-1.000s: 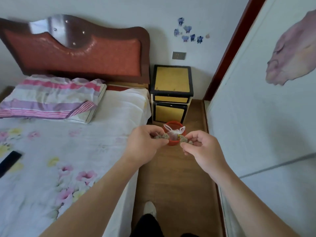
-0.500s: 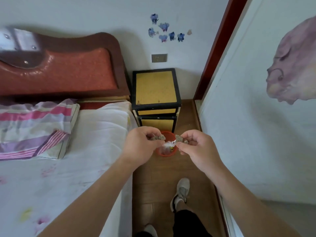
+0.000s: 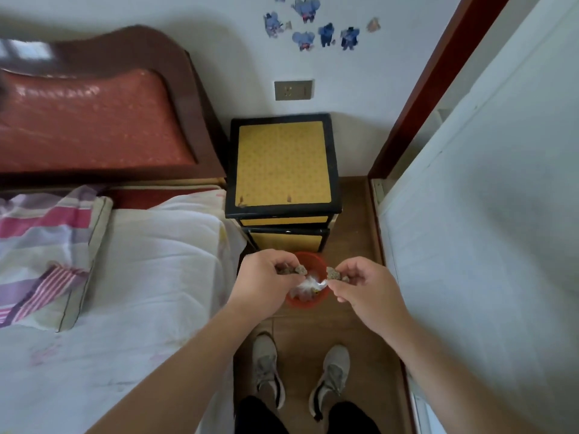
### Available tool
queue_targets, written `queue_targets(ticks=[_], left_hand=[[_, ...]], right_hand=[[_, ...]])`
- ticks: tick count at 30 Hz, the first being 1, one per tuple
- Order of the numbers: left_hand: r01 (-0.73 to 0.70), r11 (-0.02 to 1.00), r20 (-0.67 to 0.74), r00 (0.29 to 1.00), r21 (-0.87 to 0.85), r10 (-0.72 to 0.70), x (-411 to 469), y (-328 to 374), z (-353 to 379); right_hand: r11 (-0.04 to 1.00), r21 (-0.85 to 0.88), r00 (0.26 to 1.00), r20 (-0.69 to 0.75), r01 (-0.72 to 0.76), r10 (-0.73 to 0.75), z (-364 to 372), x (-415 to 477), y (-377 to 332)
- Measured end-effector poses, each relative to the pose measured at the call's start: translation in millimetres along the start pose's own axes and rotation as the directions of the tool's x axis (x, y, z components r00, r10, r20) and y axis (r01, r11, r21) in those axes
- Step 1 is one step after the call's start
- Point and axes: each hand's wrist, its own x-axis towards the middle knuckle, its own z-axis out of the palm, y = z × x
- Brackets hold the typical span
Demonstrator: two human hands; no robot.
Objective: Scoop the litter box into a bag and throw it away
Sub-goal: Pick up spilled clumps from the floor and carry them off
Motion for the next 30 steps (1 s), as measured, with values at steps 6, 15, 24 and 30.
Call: queue_targets(ticks=[6,15,24,30], left_hand=[[0.052,0.999,0.097,0.994,-0.009,-0.051,77.0,-61.6,40.0],[0.126,0.99,0.2,0.97,0.063,-0.136,186.0,-192.5,157.7],[0.218,0.971,0.238,0.943,0.094,-0.234,243.6,-304.0,266.0],[0.193,0.974,0.228,0.95,0.12,-0.216,250.4,-336.4,308.4]], right_hand=[[0.992,0.027,0.992,-0.025,-0.12,0.121,39.9,73.0,71.0],[0.977,-0.03,0.977,-0.047,-0.209,0.208,121.1,191.6,218.5],[0.96,-0.094,0.964,-0.016,-0.265,0.265,188.1,255.6,354.9],[0.956,-0.127,0.964,-0.028,-0.265,0.264,204.8,267.3,383.4]])
